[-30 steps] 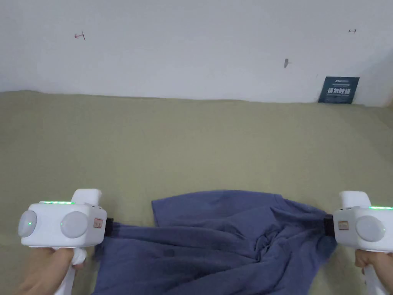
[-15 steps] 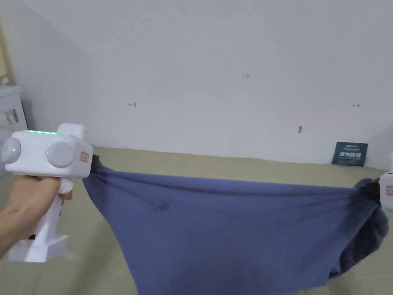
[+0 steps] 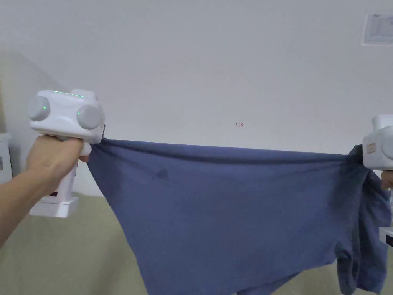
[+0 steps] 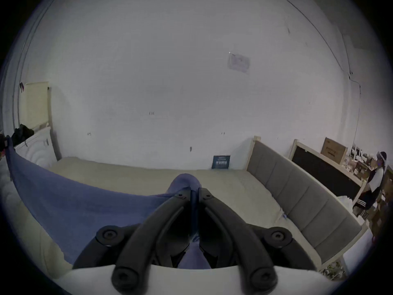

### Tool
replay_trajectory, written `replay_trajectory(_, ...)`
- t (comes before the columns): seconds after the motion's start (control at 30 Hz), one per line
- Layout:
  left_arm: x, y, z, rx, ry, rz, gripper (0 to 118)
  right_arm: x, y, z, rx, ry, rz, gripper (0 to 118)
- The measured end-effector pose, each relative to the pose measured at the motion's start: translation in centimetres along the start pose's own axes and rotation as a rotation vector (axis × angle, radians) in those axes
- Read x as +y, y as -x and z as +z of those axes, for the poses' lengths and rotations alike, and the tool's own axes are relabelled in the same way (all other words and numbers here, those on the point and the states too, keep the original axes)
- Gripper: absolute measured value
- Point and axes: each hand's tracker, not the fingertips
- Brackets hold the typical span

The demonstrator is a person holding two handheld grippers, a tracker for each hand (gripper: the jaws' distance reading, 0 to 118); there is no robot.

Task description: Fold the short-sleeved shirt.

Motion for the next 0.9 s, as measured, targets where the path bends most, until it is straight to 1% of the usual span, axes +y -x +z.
replay_trajectory(0.13,0.5,-2.2,-5.6,0.039,-0.008,0.029,2,0.4,1.4,-5.2,-0.030,-0.016,-0.024,6)
replay_trajectory(0.2,-0.1,-3.2,-8.1,0.061,-0.004,0.019,2,-0.1,2.3,-7.5,-0.036,-0.015,-0.023,6)
replay_trajectory(0.27,-1.4,-4.4,-10.6,0.077,-0.009,0.013,2,-1.3,3.4,-10.0,-0.042,-0.001,0.003,6)
replay_trajectory(0.37,-4.2,-5.6,-14.6,0.085,0.028,0.006,2,-4.6,4.8,-13.4,-0.040,0.020,-0.001,6)
replay_trajectory(0.4,-5.6,-6.1,-15.6,0.084,0.042,0.010,2,-6.2,5.5,-14.2,-0.053,0.048,0.001,6)
replay_trajectory(0.43,-7.1,-6.5,-16.9,0.082,0.059,0.001,2,-7.9,5.8,-15.1,-0.045,0.054,-0.010,6)
replay_trajectory(0.53,-11.4,-7.5,-19.9,0.084,0.115,-0.022,2,-12.2,6.9,-17.8,-0.037,0.134,0.017,6)
replay_trajectory(0.6,-14.2,-8.1,-21.5,0.077,0.154,-0.046,2,-15.1,7.4,-19.4,-0.034,0.176,0.045,6)
replay_trajectory(0.73,-19.2,-8.9,-23.1,0.053,0.241,-0.084,2,-19.9,7.8,-20.6,-0.034,0.255,0.032,6)
replay_trajectory(0.77,-20.3,-9.1,-23.0,0.045,0.247,-0.093,2,-20.8,7.8,-20.5,-0.040,0.257,0.035,6)
replay_trajectory(0.83,-21.7,-9.1,-22.2,0.037,0.257,-0.127,2,-22.2,7.6,-19.6,-0.028,0.285,0.014,6)
replay_trajectory(0.9,-22.5,-8.7,-21.2,0.027,0.261,-0.128,2,-23.2,7.2,-18.2,-0.028,0.286,0.005,6)
